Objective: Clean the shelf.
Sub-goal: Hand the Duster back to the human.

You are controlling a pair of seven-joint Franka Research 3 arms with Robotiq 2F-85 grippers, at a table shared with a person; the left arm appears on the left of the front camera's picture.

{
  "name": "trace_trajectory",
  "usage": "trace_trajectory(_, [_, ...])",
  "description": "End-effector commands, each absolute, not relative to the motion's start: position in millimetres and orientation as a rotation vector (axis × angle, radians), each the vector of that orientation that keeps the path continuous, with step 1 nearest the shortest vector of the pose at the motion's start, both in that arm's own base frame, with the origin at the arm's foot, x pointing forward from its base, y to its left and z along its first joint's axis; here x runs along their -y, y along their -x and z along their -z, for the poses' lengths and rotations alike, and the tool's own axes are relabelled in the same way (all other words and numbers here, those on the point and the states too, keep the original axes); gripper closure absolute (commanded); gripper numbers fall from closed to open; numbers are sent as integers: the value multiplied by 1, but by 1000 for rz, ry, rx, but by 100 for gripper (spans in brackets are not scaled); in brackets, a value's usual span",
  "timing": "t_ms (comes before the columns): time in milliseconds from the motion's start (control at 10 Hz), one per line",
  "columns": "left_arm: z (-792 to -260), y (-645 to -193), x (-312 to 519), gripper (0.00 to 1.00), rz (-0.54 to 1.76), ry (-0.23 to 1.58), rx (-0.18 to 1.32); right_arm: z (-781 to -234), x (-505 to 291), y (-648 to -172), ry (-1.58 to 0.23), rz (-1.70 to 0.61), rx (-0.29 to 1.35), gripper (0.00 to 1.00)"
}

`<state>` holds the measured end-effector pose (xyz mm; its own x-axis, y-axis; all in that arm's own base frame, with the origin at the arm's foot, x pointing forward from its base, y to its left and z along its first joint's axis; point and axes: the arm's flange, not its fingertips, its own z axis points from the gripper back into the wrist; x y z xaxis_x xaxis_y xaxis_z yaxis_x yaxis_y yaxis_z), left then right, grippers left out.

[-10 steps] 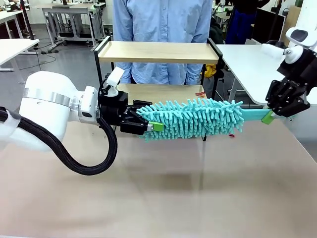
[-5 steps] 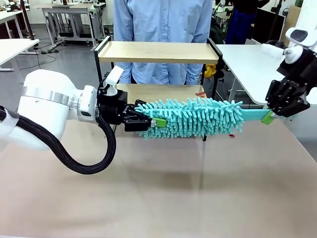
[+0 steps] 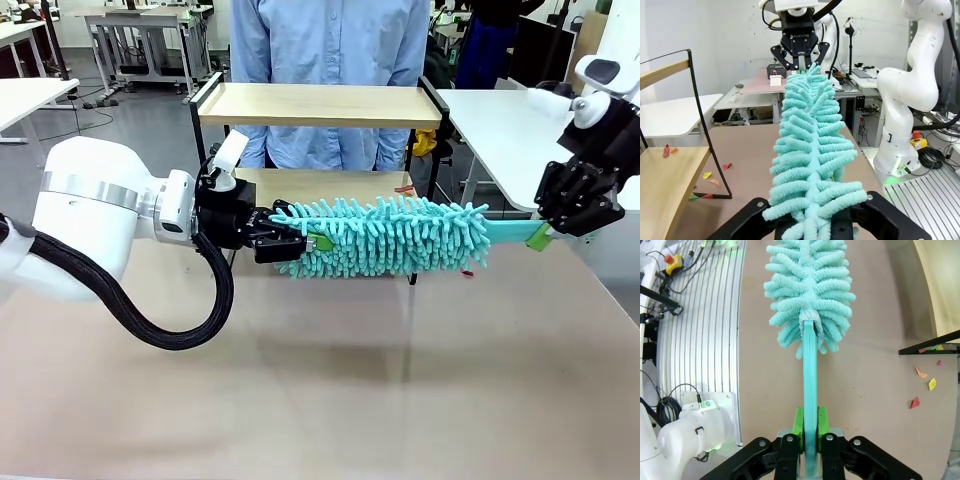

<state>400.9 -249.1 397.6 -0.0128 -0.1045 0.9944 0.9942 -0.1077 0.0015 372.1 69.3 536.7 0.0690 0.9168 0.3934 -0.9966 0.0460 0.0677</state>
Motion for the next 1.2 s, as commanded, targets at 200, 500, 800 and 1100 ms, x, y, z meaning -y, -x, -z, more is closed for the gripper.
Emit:
trace_trajectory(200, [-398,-400,249,100,1353,1214,1080,-560,-46,-365,-489,-1411,357,0])
trace_trajectory(500, [-398,-400,249,100,1353,1214,1080,-583,18,-363,-697,-1173,519,7])
trace_trajectory(800, [-398,-400,249,100,1353,1214,1080,-568,86,-363,-878,-859,659,0])
trace_trajectory(1100, [-398,-400,249,100,1353,1214,1080,-564,99,-352,-914,-783,711,0])
